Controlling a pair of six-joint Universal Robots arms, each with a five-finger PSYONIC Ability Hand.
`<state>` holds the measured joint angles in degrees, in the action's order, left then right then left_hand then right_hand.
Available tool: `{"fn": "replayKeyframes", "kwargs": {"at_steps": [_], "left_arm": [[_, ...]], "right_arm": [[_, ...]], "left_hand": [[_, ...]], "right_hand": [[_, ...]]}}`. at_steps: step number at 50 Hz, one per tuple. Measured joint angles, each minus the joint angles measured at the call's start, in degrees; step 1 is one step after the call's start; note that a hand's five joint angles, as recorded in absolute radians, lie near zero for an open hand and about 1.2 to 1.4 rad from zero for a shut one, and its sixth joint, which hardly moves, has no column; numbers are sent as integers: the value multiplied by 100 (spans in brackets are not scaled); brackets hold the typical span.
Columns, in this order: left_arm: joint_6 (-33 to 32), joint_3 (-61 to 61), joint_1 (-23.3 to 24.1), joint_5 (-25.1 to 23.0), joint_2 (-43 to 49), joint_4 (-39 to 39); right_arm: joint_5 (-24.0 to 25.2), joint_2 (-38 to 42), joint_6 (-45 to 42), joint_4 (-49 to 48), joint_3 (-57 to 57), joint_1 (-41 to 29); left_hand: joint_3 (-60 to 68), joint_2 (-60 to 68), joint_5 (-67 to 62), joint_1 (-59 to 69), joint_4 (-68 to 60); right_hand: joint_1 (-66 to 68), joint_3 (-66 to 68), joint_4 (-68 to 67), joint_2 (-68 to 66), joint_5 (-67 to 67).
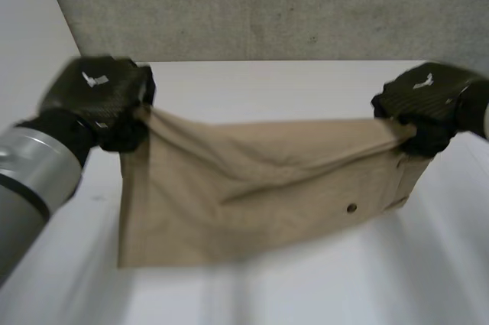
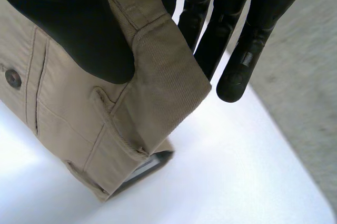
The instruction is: Fold the shorts.
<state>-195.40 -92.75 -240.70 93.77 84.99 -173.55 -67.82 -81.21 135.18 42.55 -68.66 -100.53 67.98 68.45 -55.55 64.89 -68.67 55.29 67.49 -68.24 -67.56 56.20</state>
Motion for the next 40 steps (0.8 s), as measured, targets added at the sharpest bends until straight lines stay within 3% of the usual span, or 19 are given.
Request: {"fn": "replayKeyframes", "kwargs": {"at_steps": [9, 11, 16, 19, 26, 32, 40], "left_arm": [[-158, 910, -73, 37, 1825, -418], [-174, 982, -82, 39, 1893, -459], [-562, 2387, -257, 49, 2582, -1484], [-792, 3250, -320, 53, 2713, -2588], [-913, 3561, -293, 83, 2555, -4315], [-860, 2875, -286, 102, 2258, -4565], [-508, 1681, -407, 333, 2192, -3941]], "right_arm": [[-371, 1454, 416, -1213, 577, -155], [-431, 1548, 486, -1341, 696, -185], [-983, 2225, 1103, -2990, 2025, -599], [-1160, 2307, 1318, -4388, 2543, -815], [-1244, 2024, 1575, -6281, 2458, -1004], [-1208, 1857, 1625, -6507, 1966, -1031], [-1007, 2025, 1580, -6180, 1076, -1031]], "left_hand": [[3, 0, 0, 0, -17], [3, 0, 0, 0, -17], [4, 5, 0, 0, -22], [5, 6, 0, 0, -23], [5, 6, 0, 0, -22], [5, 7, 0, 0, -23], [15, 11, 0, 0, -23]], "right_hand": [[0, 0, -1, 0, 0], [0, 0, -2, 0, 0], [0, 0, -2, -1, 0], [0, 0, -2, -2, 0], [0, 0, -3, -2, 1], [36, 0, -3, -2, 57], [36, 0, -3, -2, 57]]}}
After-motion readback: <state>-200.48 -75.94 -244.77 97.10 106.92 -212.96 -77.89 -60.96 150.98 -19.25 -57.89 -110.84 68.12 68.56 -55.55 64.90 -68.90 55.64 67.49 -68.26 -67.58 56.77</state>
